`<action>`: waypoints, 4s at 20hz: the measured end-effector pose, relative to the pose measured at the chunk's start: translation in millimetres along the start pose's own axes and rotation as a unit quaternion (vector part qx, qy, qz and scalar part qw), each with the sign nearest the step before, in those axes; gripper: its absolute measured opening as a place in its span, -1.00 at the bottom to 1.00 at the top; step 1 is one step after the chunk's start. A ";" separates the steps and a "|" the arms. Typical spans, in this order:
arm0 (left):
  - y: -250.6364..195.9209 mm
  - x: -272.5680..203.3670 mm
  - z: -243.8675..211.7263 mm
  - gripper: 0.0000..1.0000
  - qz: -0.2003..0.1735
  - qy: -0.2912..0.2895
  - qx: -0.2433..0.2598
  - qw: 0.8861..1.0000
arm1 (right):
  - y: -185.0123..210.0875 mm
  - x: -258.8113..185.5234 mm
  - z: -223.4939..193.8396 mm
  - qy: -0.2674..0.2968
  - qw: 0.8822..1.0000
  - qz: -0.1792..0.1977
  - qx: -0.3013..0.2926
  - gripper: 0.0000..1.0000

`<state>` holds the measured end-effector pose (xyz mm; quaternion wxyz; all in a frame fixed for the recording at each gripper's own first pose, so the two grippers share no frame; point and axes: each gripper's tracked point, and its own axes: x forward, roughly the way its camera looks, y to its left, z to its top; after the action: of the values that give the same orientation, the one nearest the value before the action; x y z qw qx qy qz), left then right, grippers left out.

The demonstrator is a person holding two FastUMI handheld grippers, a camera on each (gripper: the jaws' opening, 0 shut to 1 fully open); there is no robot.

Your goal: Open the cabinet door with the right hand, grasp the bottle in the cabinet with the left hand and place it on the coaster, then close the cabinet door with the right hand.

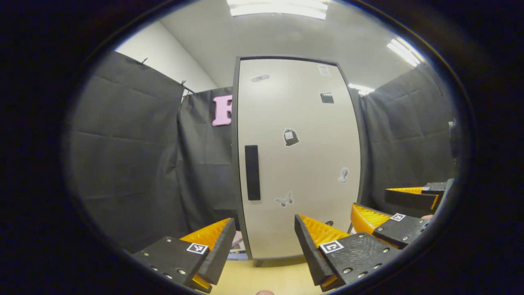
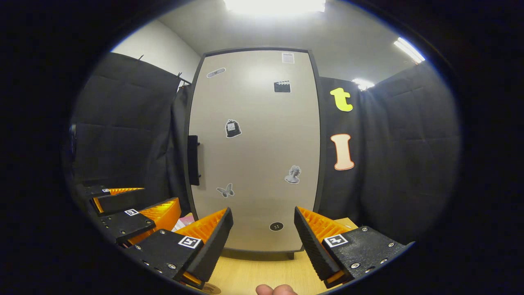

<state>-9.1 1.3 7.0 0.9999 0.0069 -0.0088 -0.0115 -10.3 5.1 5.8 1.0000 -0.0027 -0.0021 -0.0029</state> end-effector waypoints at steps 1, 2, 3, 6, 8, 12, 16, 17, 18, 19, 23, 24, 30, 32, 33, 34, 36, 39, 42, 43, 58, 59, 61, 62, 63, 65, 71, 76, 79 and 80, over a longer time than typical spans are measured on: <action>0.4 -0.4 0.1 0.59 0.002 0.001 -0.001 1.000 | 0.3 0.5 0.0 0.001 1.000 0.001 0.002 0.87; 1.4 -1.6 0.2 0.64 0.005 0.000 0.001 1.000 | 1.1 0.4 -2.8 0.006 1.000 0.002 0.005 0.87; 1.3 -1.6 1.7 0.68 0.004 -0.004 0.005 1.000 | 2.6 -0.1 -5.0 0.011 1.000 0.005 0.007 0.87; -2.0 -2.1 0.3 0.73 -0.002 -0.006 0.011 1.000 | 0.6 -0.7 -7.2 0.012 1.000 0.004 0.007 0.87; -1.4 -1.3 -1.7 0.73 -0.001 -0.006 0.004 1.000 | -1.8 -1.2 -10.1 0.015 1.000 -0.006 0.012 0.87; -4.1 1.7 -1.1 0.66 -0.012 -0.008 0.011 1.000 | 0.5 0.7 -8.0 0.012 1.000 -0.004 0.004 0.87; 0.5 -1.7 2.2 0.73 -0.024 -0.023 0.011 0.999 | 10.2 7.6 -5.3 0.013 1.000 0.009 -0.002 0.86; 5.3 -2.5 -0.1 0.72 -0.021 -0.021 0.013 0.999 | 10.8 9.3 -2.5 0.010 1.000 0.013 -0.006 0.86; 9.1 -3.8 -2.3 0.72 -0.019 -0.021 0.014 1.000 | 12.1 10.7 0.1 0.007 1.000 0.016 -0.007 0.87; 13.9 -6.0 -5.2 0.66 -0.014 -0.018 0.014 1.000 | 13.4 13.1 3.7 0.003 1.000 0.018 -0.006 0.87; 30.4 -17.5 -22.3 0.66 -0.005 -0.008 0.007 1.000 | 17.9 27.4 18.4 -0.009 1.000 0.026 -0.010 0.87; 35.8 -21.5 -29.1 0.66 -0.003 -0.004 0.008 1.000 | 21.4 32.4 22.1 -0.012 0.999 0.029 -0.010 0.87; 52.0 -61.2 -64.4 0.73 -0.012 0.013 -0.009 1.000 | 65.4 63.0 39.2 -0.029 0.998 0.062 -0.010 0.87; 60.0 -74.4 -74.4 0.68 -0.010 0.019 -0.007 1.000 | 86.5 74.7 42.3 -0.031 0.996 0.077 -0.012 0.87; 64.2 -80.4 -76.4 0.66 -0.011 0.018 -0.009 1.000 | 98.9 81.5 43.9 -0.031 0.996 0.086 -0.014 0.87; 65.5 -85.5 -78.6 0.66 -0.015 0.019 -0.013 1.000 | 108.5 88.4 44.8 -0.031 0.995 0.092 -0.018 0.87; 75.2 -93.4 -78.4 0.66 -0.010 0.013 -0.021 1.000 | 128.1 105.6 47.1 -0.033 0.994 0.099 -0.025 0.87; 86.4 -100.2 -75.2 0.66 -0.004 0.002 -0.037 0.999 | 154.8 134.0 42.6 -0.026 0.993 0.109 -0.040 0.87; 102.2 -107.9 -78.0 0.65 0.018 0.001 -0.028 0.999 | 166.8 162.1 33.4 -0.010 0.993 0.098 -0.064 0.86; 109.5 -110.6 -80.1 0.66 0.028 0.005 -0.023 0.999 | 171.9 168.1 30.3 -0.005 0.993 0.101 -0.068 0.82; 138.4 -108.9 -101.6 0.66 0.064 0.019 -0.028 0.997 | 188.6 185.5 19.2 0.012 0.984 0.153 -0.087 -0.46; 138.7 -108.5 -103.6 0.66 0.066 0.021 -0.028 0.997 | 188.5 183.9 19.7 0.011 0.984 0.157 -0.082 -0.47; 140.4 -112.4 -109.0 0.66 0.071 0.027 -0.033 0.997 | 189.0 179.6 17.9 0.017 0.984 0.166 -0.068 -0.49; 142.4 -116.2 -113.4 0.66 0.075 0.033 -0.035 0.996 | 189.4 177.6 18.2 0.020 0.983 0.170 -0.063 -0.47; 144.2 -119.4 -117.6 0.60 0.077 0.038 -0.039 0.996 | 189.9 173.2 18.1 0.025 0.983 0.174 -0.058 -0.49; 146.4 -123.3 -124.9 0.66 0.080 0.047 -0.047 0.995 | 191.2 165.7 18.9 0.030 0.981 0.185 -0.053 -0.51; 149.9 -120.6 -124.4 0.67 0.081 0.060 -0.040 0.994 | 190.1 148.0 18.3 0.049 0.974 0.220 -0.035 -0.60; 127.2 -138.4 -93.1 0.73 0.097 0.038 -0.006 0.995 | 181.4 139.7 15.0 0.056 0.965 0.255 -0.030 -0.60; 103.3 -161.2 -74.7 0.65 0.109 0.039 0.011 0.993 | 176.1 135.0 12.8 0.065 0.958 0.280 -0.023 -0.60; 91.7 -167.6 -71.1 0.66 0.106 0.039 0.014 0.993 | 172.6 136.2 11.5 0.068 0.955 0.287 -0.020 -0.60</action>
<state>-173.3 97.7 -65.8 0.9948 0.0200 0.0296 0.0950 126.8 177.0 16.9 0.9564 -0.0234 0.0663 0.2835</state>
